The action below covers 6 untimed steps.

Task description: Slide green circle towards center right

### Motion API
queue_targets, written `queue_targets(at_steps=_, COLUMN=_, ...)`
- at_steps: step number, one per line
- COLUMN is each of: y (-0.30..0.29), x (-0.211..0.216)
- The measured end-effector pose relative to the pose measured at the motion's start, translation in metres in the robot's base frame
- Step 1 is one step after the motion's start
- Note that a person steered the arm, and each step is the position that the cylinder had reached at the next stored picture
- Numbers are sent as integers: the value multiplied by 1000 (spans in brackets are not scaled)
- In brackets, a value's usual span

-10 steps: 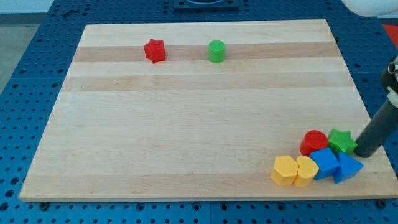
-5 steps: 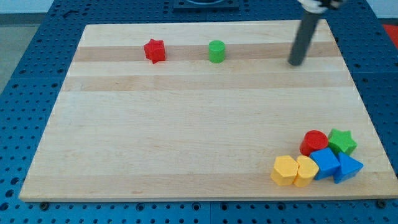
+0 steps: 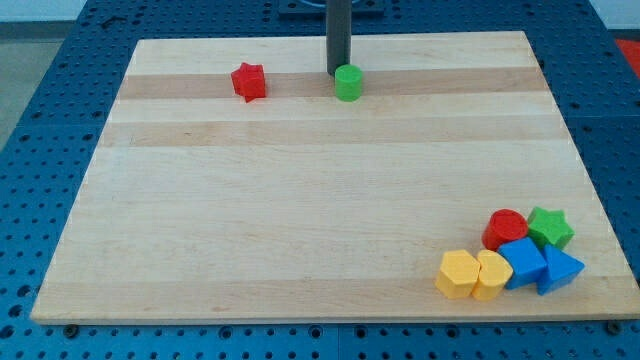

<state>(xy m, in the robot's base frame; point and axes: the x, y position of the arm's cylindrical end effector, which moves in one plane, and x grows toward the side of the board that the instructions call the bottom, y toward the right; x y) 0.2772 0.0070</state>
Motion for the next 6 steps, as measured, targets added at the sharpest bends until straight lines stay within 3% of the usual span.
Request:
queue_targets(at_steps=3, y=7, x=77)
queue_targets(at_steps=6, y=50, x=79)
